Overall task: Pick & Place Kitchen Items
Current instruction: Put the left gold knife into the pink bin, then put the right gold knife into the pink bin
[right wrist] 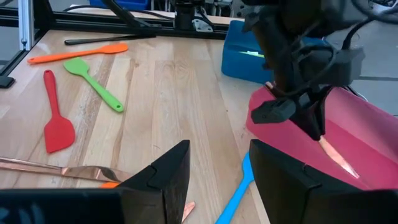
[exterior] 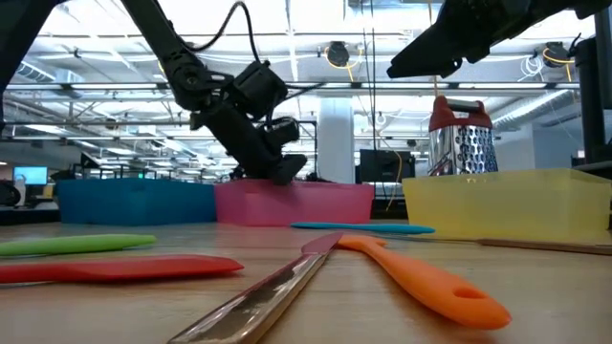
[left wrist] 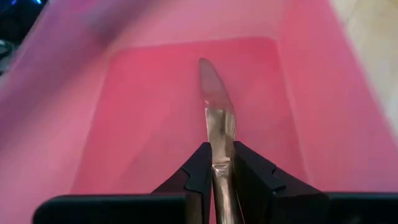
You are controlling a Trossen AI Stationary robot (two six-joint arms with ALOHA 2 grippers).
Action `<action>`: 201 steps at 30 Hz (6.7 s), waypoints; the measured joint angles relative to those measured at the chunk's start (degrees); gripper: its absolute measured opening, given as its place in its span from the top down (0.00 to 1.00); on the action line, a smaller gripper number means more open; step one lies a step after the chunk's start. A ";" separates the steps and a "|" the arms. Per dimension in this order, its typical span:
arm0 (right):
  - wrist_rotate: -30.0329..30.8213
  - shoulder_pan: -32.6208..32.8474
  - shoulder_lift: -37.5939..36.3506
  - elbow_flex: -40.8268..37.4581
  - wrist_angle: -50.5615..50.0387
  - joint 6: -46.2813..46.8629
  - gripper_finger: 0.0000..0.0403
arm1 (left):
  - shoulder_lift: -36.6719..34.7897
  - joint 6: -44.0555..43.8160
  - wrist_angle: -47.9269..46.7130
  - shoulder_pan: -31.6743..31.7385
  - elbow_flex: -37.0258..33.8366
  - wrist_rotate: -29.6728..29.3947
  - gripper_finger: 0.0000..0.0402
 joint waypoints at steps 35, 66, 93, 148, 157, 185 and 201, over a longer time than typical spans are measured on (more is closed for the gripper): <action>-4.55 2.47 0.00 0.00 -1.42 5.49 0.56 | 2.51 -0.29 3.11 2.74 -0.07 5.47 0.80; -5.92 10.26 16.35 -0.02 -3.78 30.22 0.51 | -20.41 4.90 4.74 -5.34 -0.11 5.29 0.80; -9.16 14.93 16.41 1.69 -8.75 43.10 0.57 | -23.09 6.00 -2.26 -6.99 -0.13 1.16 0.80; 5.48 25.66 29.33 9.81 -28.28 65.31 0.65 | -23.09 5.81 -3.53 -6.92 -0.11 0.77 0.80; 9.71 25.58 34.22 9.87 -25.90 65.41 0.65 | -23.09 5.81 -5.66 -6.92 -0.11 0.79 0.80; 21.33 27.15 47.68 8.60 -23.18 67.34 0.84 | -23.09 5.61 -9.48 -7.01 -0.07 0.83 0.80; 24.17 27.08 45.63 6.67 -17.78 65.53 0.93 | -23.11 5.63 -9.48 -7.99 -0.07 2.04 0.80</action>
